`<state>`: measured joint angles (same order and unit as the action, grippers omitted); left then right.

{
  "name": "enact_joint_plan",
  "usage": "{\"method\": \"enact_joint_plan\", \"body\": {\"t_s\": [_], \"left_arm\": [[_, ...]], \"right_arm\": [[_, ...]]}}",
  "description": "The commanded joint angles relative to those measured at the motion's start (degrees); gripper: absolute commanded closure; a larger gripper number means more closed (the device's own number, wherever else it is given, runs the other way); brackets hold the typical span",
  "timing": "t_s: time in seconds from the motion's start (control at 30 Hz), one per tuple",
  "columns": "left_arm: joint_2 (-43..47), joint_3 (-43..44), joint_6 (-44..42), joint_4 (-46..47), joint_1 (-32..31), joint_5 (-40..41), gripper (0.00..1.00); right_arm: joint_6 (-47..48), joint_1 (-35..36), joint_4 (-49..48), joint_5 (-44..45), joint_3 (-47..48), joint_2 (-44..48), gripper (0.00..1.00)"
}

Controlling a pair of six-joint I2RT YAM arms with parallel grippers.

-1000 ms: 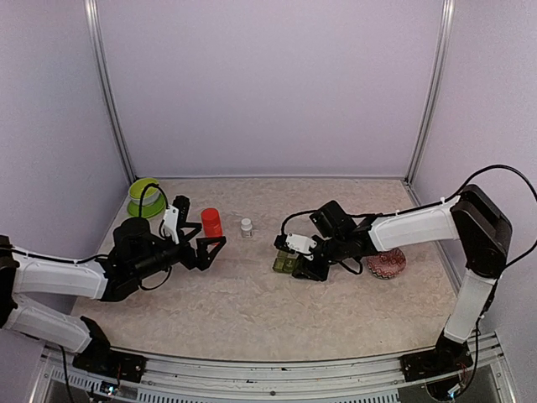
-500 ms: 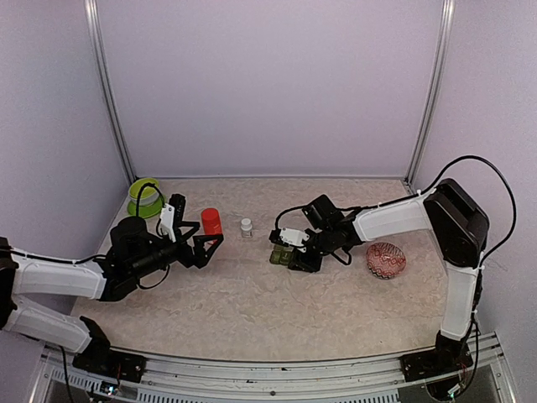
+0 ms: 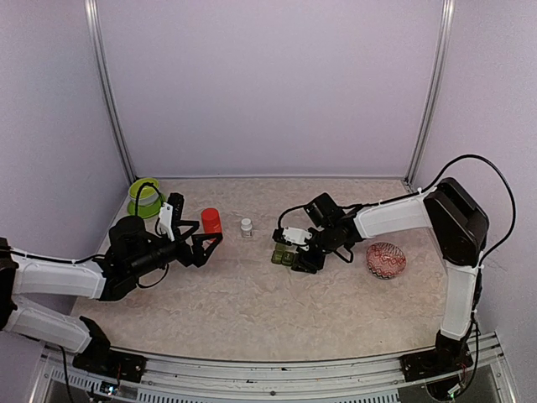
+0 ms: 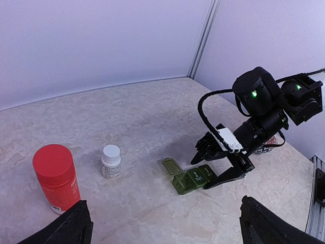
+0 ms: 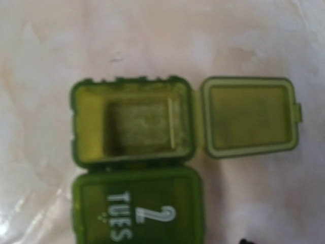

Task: Sort the pills into containers
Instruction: Place the pill container at the center of the board.

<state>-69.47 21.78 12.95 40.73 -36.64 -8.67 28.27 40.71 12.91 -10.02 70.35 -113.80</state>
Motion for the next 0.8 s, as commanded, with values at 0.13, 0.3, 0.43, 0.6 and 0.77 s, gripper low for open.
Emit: {"method": "enact_joint_plan", "body": {"t_s": [0.13,0.3,0.43,0.6,0.77], "left_arm": [[0.23,-0.69,0.76,1.90,0.78,-0.49,0.01],[0.45,-0.95,1.26,1.90,0.77,0.76,0.01],[1.07,-1.17,1.42,1.83,0.77,1.58,0.01],[1.03,-0.51,2.42,0.45,0.77,4.24,0.01],[0.88,-0.24,6.62,-0.33,1.20,8.71,0.01]], "right_arm": [[-1.45,-1.42,2.27,8.26,-0.36,0.76,0.30],[-2.52,-2.15,1.85,13.43,-0.08,0.40,0.27],[-3.21,-2.55,1.74,14.86,0.35,0.02,0.23],[-4.63,-2.52,1.66,13.36,-0.83,1.82,0.15],[-7.07,-2.18,1.51,13.09,-3.40,5.03,0.06]]}}
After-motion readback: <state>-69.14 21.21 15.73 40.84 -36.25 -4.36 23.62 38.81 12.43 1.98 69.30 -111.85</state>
